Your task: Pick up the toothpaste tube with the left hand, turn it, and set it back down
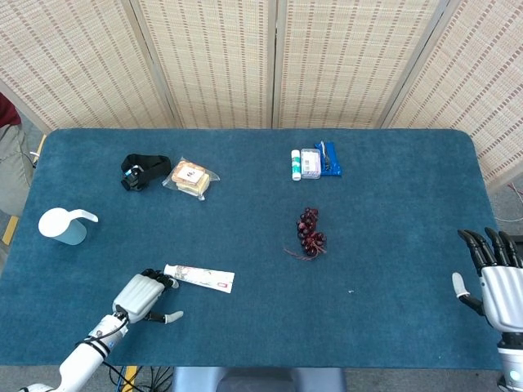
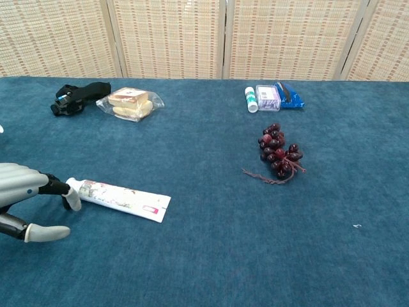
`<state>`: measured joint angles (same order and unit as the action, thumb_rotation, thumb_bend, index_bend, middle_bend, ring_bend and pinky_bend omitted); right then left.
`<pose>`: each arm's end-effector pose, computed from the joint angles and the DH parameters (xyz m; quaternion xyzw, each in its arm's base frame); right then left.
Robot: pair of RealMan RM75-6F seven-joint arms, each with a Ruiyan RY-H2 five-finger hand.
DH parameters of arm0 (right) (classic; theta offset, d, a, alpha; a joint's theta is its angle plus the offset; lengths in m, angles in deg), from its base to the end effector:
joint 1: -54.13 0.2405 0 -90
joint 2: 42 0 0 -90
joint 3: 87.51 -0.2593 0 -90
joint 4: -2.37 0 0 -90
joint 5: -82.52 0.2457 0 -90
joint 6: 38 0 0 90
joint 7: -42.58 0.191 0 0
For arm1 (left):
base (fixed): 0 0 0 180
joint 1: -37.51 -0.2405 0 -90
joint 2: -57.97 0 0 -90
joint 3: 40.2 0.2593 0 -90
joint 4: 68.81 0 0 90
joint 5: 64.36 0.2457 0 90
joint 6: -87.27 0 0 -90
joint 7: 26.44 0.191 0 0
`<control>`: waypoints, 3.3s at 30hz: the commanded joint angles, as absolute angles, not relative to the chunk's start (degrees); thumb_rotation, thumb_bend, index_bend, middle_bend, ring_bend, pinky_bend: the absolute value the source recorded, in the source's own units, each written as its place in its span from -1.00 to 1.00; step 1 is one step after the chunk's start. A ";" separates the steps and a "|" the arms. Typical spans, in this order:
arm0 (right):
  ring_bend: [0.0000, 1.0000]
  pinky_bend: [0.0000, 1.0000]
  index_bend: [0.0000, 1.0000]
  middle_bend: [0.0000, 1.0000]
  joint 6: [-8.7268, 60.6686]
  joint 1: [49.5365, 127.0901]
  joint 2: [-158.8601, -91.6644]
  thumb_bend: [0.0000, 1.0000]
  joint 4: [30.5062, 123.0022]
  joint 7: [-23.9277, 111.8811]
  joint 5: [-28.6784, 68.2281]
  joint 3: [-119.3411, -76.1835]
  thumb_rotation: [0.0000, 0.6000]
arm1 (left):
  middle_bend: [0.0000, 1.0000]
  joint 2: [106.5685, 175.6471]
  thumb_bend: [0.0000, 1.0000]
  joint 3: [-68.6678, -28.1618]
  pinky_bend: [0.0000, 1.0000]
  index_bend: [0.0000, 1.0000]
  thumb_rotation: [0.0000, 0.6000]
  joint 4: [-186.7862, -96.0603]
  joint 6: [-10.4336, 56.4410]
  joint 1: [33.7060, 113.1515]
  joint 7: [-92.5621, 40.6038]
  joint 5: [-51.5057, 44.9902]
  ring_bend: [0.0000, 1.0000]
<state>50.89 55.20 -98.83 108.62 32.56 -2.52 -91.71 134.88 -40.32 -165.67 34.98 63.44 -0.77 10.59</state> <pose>-0.2935 -0.2131 0.1608 0.5756 -0.3672 0.3745 0.6274 -0.2334 0.2766 -0.0566 -0.8051 -0.3794 -0.2397 0.3879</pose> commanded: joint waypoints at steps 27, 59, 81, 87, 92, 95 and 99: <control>-1.00 -1.00 -0.70 -0.62 50.58 54.73 -99.03 -0.30 107.96 33.42 -2.31 -91.40 1.00 | -0.66 139.61 -0.72 -44.29 -0.67 -0.61 -0.41 -163.26 34.04 71.49 -2.22 11.82 -0.82; -1.00 -1.00 -0.70 -0.62 51.48 53.16 -98.01 -0.30 108.11 35.79 -3.11 -90.46 1.00 | -0.83 145.24 -0.72 -40.68 -0.73 -0.32 -0.75 -159.03 35.84 77.25 11.32 6.87 -0.97; -1.00 -1.00 -0.70 -0.62 51.50 53.24 -98.27 -0.30 108.76 34.99 -3.95 -90.48 1.00 | -0.83 134.56 -0.72 -34.01 -0.73 -0.22 -0.75 -166.75 32.26 74.23 18.31 6.20 -0.97; -1.00 -1.00 -0.70 -0.62 51.70 53.19 -98.28 -0.30 109.16 34.54 -4.11 -90.52 1.00 | -0.83 133.18 -0.72 -33.96 -0.73 -0.22 -0.74 -166.02 32.37 74.20 19.20 4.53 -0.97; -1.00 -1.00 -0.70 -0.62 51.71 53.17 -98.27 -0.30 109.50 34.12 -4.20 -90.48 1.00 | -0.87 132.84 -0.72 -34.01 -0.73 -0.22 -0.76 -165.99 31.69 73.84 19.67 3.59 -1.00; -1.00 -1.00 -0.70 -0.62 51.68 53.18 -98.29 -0.30 109.62 33.89 -4.09 -90.54 1.00 | -0.88 132.25 -0.72 -33.73 -0.73 -0.22 -0.72 -167.87 29.01 72.78 19.43 5.84 -1.00; -1.00 -1.00 -0.70 -0.62 51.29 53.42 -98.32 -0.30 109.59 33.81 -4.01 -90.60 1.00 | -0.88 131.70 -0.72 -34.14 -0.73 -0.31 -0.74 -168.97 27.07 71.98 19.06 6.80 -1.00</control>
<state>51.30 53.41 -98.32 109.59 33.81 -4.02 -90.60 132.01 -33.94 -168.60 27.45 72.31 19.18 6.79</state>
